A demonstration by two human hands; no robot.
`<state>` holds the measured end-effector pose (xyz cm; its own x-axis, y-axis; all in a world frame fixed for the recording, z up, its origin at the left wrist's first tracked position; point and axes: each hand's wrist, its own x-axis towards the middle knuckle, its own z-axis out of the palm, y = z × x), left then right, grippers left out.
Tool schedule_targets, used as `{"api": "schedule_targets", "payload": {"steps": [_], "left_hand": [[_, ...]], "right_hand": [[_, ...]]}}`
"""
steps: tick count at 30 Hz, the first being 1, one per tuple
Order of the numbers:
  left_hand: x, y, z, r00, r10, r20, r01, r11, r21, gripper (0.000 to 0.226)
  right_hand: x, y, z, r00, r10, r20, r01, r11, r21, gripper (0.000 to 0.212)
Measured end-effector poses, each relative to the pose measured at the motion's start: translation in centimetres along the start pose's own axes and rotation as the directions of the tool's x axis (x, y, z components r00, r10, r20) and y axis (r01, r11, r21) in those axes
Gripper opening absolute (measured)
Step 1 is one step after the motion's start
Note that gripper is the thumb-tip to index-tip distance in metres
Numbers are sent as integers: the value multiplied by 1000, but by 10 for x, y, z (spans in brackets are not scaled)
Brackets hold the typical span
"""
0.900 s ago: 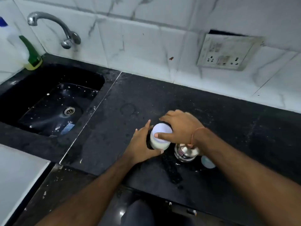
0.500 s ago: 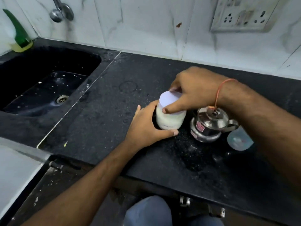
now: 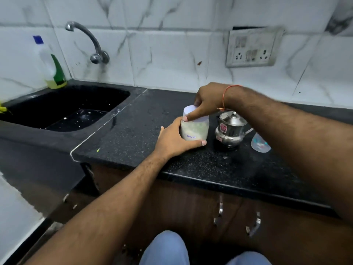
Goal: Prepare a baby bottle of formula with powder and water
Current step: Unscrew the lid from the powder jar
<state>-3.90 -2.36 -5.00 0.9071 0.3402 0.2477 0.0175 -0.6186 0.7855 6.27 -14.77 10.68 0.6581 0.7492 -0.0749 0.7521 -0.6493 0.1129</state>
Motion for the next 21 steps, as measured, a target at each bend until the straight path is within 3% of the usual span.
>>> {"api": "schedule_targets", "payload": {"steps": [8, 15, 19, 21], "left_hand": [[3, -2, 0, 999, -18, 33, 18, 1000, 9, 86], [7, -5, 4, 1000, -9, 20, 8, 1000, 29, 93], [6, -3, 4, 1000, -1, 0, 1, 999, 50, 89], [6, -3, 4, 1000, 0, 1, 0, 999, 52, 88]], "right_hand": [[-1, 1, -4, 999, -16, 39, 14, 998, 69, 55], [-5, 2, -16, 978, -127, 164, 97, 978, 183, 75], [-5, -13, -19, 994, 9, 105, 0, 997, -83, 93], [-4, -20, -18, 993, 56, 108, -36, 983, -180, 80]]}}
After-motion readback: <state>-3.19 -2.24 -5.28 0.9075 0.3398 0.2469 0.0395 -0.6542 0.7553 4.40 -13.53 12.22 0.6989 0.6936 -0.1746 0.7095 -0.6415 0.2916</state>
